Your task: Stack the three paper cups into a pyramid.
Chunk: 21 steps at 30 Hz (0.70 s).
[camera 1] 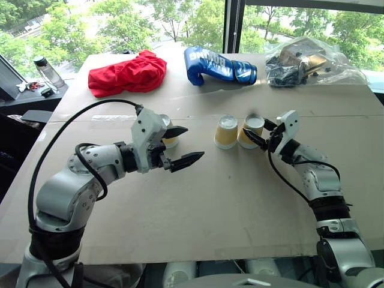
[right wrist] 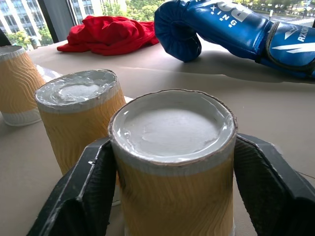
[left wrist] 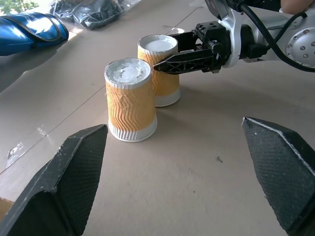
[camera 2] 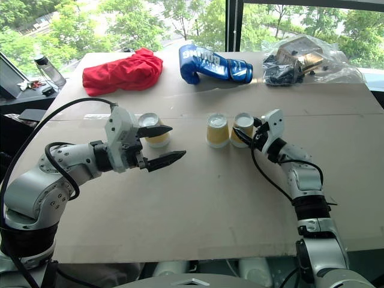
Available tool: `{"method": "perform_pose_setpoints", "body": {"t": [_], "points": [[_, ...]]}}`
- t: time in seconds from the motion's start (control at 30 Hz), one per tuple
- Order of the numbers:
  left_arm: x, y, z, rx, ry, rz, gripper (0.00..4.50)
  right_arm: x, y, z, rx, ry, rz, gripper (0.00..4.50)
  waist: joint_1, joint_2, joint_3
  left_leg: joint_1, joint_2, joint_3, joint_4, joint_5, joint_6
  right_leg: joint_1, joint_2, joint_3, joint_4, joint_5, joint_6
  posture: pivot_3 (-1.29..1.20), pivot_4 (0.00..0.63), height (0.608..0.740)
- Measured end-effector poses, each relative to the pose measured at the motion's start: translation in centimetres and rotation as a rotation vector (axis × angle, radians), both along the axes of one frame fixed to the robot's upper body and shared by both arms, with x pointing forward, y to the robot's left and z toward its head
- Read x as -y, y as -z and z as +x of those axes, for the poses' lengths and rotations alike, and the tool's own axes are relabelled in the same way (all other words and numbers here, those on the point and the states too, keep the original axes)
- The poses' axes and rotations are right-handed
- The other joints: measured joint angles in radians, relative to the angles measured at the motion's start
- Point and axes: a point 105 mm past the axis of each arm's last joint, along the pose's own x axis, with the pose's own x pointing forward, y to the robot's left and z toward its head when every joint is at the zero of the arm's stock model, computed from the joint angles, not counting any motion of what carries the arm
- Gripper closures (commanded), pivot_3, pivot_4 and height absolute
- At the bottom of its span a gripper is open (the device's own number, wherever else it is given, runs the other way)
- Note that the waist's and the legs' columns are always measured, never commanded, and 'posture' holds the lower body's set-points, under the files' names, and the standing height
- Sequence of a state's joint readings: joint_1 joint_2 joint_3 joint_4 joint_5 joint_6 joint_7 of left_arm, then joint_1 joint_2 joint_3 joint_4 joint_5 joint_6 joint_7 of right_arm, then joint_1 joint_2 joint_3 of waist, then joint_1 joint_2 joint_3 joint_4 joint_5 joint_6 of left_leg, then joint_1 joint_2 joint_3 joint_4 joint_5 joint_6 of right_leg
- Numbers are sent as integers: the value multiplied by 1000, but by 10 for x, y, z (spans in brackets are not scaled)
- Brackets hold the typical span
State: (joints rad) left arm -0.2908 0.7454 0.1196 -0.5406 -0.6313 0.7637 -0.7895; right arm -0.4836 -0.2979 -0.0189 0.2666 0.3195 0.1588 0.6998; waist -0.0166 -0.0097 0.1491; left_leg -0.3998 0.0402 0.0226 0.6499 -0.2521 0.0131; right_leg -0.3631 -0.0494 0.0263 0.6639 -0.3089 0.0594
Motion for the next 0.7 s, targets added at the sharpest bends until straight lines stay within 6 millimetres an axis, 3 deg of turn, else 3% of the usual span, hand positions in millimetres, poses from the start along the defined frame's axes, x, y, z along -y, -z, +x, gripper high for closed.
{"method": "perform_pose_setpoints", "body": {"t": [0.2,0.43,0.5,0.53,0.6,0.7], "points": [[0,-1,1,9,-14,-10,0,5,-4,-3,20,5,-6,52,2,0,0,0,0,0,0,0,0,0,0,0,0,0,0,0,150,740],[-12,-20,8,99,-156,-126,0,37,-28,-30,68,-32,21,52,4,-2,1,-1,1,-1,0,-2,4,0,-2,-1,0,0,0,0,150,740],[-14,-29,9,142,-194,-190,0,42,-33,-43,62,-91,43,52,5,-2,1,-1,1,-1,0,-2,4,0,-2,-1,-1,0,0,0,150,740],[-24,-39,13,192,-278,-256,0,47,-38,-62,43,-177,61,52,7,-2,2,-2,1,-2,-1,-2,4,0,-2,-1,-1,0,0,0,150,740],[-38,-43,17,235,-398,-296,0,52,-43,-79,49,-259,67,52,6,-3,1,-2,1,-2,0,-2,4,1,-2,-1,-2,0,0,0,150,740],[-57,-26,20,258,-565,-289,0,59,-50,-99,88,-331,78,52,1,-3,1,0,1,0,-1,-3,4,1,-2,0,-1,0,0,0,150,740]]}}
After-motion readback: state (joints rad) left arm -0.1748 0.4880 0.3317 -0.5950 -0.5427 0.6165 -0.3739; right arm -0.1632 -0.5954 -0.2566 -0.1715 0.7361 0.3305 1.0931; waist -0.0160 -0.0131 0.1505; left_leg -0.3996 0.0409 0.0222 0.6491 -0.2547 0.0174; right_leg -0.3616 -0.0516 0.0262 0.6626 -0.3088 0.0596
